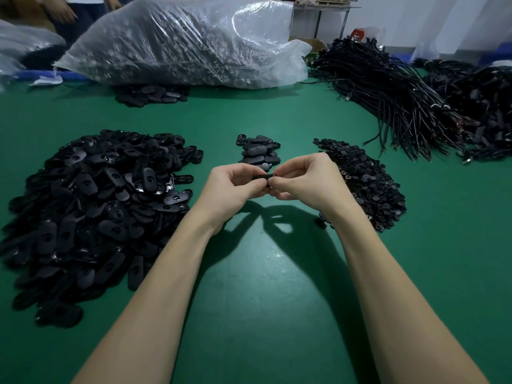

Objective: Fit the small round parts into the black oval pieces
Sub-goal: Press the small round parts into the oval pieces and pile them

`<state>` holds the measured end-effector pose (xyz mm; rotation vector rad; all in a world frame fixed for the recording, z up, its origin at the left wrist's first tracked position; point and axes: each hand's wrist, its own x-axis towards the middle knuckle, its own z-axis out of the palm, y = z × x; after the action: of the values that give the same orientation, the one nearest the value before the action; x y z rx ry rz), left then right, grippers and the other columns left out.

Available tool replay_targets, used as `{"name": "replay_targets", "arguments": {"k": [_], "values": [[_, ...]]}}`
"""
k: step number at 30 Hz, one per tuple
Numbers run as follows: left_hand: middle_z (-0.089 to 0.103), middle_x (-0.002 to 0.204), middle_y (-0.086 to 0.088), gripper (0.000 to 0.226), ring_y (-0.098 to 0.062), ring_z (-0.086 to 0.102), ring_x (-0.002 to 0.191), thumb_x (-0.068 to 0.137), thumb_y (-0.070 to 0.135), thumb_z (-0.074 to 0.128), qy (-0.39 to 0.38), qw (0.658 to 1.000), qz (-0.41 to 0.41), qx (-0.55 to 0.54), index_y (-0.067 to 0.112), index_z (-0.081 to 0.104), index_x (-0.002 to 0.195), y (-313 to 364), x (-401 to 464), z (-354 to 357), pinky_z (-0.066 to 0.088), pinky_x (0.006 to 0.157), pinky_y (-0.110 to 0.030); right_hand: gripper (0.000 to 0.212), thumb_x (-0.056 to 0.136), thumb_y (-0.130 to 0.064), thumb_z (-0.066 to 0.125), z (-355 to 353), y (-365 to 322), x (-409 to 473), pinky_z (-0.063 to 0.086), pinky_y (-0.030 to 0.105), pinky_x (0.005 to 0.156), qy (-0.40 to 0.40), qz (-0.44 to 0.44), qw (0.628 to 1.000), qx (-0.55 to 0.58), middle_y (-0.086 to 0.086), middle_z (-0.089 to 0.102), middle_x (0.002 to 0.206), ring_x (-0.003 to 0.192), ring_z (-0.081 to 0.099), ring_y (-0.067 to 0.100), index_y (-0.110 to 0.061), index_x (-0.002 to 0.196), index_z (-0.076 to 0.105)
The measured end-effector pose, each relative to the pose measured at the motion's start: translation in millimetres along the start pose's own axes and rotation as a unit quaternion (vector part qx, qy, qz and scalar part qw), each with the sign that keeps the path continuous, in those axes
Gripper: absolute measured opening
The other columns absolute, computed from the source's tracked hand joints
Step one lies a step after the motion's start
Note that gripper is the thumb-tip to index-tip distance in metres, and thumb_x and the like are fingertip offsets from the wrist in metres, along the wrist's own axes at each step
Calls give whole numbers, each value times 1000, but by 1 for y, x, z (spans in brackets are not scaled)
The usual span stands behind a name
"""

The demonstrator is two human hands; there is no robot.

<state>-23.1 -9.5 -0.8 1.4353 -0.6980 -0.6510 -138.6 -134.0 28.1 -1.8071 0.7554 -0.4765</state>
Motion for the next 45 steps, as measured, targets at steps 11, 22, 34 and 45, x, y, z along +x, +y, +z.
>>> {"name": "replay_targets", "arguments": {"k": [11,22,34,45], "values": [[77,82,-9,11,-17,76,75,89,0,72,66,997,-21,26,11,71,88,-7,4,7,60,77,-25,10,78,-15,79,12,6,4,62,27,72,45,-64,990,-114,-3,76,69,64,74,8,-23,81,74],[76,88,-11,11,-19,74,76,93,6,69,120,989,-51,-67,6,66,103,-6,10,8,61,73,-24,14,84,-32,79,12,6,38,58,37,83,93,-118,969,-197,-16,71,87,81,71,13,-33,97,74],[72,90,-6,3,-17,68,72,96,10,64,99,993,-57,-38,9,67,96,-2,8,8,60,72,-27,13,85,-33,72,25,-20,104,57,39,95,78,5,971,-225,0,74,109,106,67,22,-31,98,74],[74,83,6,12,-16,64,68,94,5,60,84,994,-67,-30,11,69,89,-2,8,8,58,70,-26,12,88,-25,67,68,-55,85,59,33,86,-61,-126,946,-293,-7,75,95,95,70,15,-31,91,77]]}}
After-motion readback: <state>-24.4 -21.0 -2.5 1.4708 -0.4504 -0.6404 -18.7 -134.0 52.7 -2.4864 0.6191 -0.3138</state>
